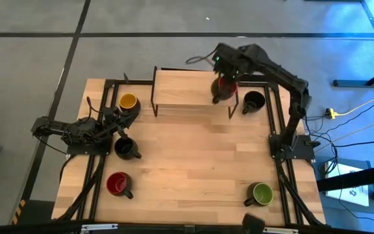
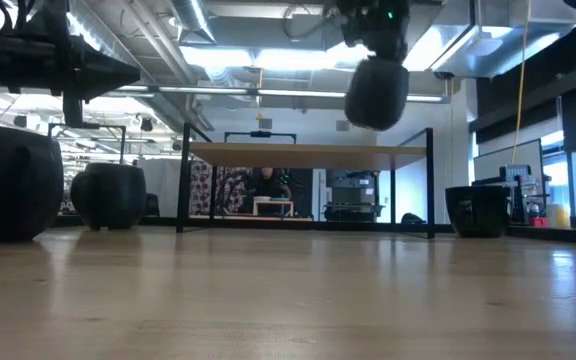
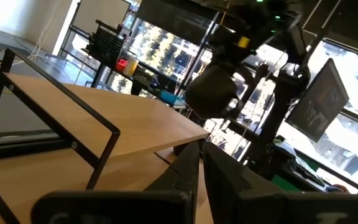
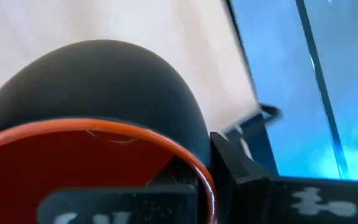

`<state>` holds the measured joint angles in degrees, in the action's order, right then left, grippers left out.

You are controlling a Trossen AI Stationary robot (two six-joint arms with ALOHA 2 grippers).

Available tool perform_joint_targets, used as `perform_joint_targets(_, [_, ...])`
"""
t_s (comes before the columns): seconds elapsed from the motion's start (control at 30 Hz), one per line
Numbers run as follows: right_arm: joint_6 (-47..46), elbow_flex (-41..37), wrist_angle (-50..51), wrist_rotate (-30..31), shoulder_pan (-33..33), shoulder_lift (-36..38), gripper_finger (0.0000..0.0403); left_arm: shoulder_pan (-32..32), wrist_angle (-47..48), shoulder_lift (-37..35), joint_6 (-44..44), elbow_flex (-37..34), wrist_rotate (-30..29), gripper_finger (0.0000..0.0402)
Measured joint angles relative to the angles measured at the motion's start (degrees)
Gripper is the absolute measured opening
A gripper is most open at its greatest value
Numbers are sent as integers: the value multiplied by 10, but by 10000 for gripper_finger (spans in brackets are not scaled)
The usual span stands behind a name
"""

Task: Place coffee mugs
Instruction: Put the orange mug on the shelf

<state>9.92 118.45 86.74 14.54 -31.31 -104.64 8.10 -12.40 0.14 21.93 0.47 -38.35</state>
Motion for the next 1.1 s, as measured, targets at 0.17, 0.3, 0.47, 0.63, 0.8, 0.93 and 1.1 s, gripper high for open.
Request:
perform_joint_targets(0.17, [33,-1,-39,-1,-70,-11,3,0,8,0,0,0,-2,18])
perform_joint_targets(0.3, [70,-2,-107,-6,-92,-15,3,0,16,0,0,0,-2,18])
perform_joint_targets(0.47, [86,-1,-77,-30,-107,-31,3,0,16,0,0,0,-1,18])
perform_joint_targets(0.63, [86,-2,-70,-24,-117,-40,3,0,16,0,1,0,-1,18])
perform_joint_targets(0.8, [85,-15,-75,-25,-123,-41,3,0,16,0,2,0,-1,18])
perform_joint_targets(0.93, [85,-21,-69,-45,-124,-41,3,0,15,0,2,0,-1,18])
perform_joint_targets(1.1, [86,-22,-73,-50,-123,-41,17,0,15,0,4,0,-1,18])
